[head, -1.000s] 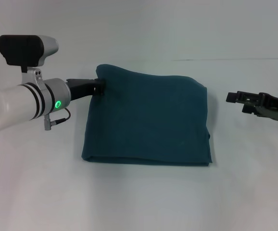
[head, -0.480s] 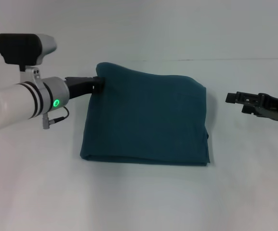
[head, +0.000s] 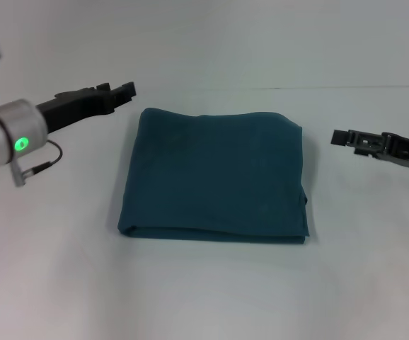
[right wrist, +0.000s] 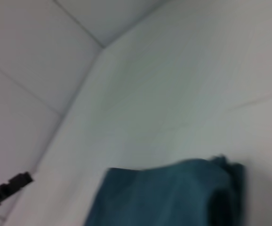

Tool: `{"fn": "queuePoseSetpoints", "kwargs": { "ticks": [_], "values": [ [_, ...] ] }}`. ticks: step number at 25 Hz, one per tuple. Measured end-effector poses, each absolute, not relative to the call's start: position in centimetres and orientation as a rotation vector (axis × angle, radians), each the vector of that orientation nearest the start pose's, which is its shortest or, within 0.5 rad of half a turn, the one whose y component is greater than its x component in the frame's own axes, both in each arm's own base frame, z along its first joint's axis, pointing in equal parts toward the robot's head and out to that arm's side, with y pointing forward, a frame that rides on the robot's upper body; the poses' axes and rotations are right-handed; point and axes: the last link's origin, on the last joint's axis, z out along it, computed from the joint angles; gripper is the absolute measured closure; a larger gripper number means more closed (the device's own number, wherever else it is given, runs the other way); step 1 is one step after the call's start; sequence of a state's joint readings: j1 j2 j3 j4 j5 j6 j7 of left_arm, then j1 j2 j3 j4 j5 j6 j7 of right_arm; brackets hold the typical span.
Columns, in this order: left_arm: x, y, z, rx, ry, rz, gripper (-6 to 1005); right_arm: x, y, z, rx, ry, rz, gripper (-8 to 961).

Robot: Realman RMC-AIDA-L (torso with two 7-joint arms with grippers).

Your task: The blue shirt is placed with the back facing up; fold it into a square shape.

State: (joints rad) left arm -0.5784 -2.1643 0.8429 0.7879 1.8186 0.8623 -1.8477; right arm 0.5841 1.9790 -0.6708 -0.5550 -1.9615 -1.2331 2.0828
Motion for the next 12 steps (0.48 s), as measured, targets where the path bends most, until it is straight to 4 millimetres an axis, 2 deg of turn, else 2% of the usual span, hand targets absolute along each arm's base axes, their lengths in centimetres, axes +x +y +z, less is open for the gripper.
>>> {"fn": "queuePoseSetpoints", "kwargs": {
  "ticks": [2, 3, 4, 7, 12],
  "values": [
    [-24.2, 40.4, 1.5, -2.129, -1.066, -0.797, 528, 29.1, 37.8, 3.6, -2.195, 1.460, 0.803, 34],
    [-24.1, 39.6, 1.8, -2.165, -1.059, -0.843, 494, 28.5, 37.1, 3.6, -2.260, 1.342, 0.869, 34],
    [-24.0, 38.7, 2.1, -2.205, -1.047, -0.892, 460, 28.5, 37.1, 3.6, -2.260, 1.342, 0.869, 34],
    [-23.8, 36.5, 2.6, -2.295, -1.020, -1.002, 359, 27.9, 36.1, 3.3, -2.346, 1.171, 0.923, 34],
    [-24.9, 33.4, 3.1, -2.341, -1.022, -1.111, 199, 26.7, 34.8, 2.2, -2.462, 0.937, 0.960, 35]
  ]
}}
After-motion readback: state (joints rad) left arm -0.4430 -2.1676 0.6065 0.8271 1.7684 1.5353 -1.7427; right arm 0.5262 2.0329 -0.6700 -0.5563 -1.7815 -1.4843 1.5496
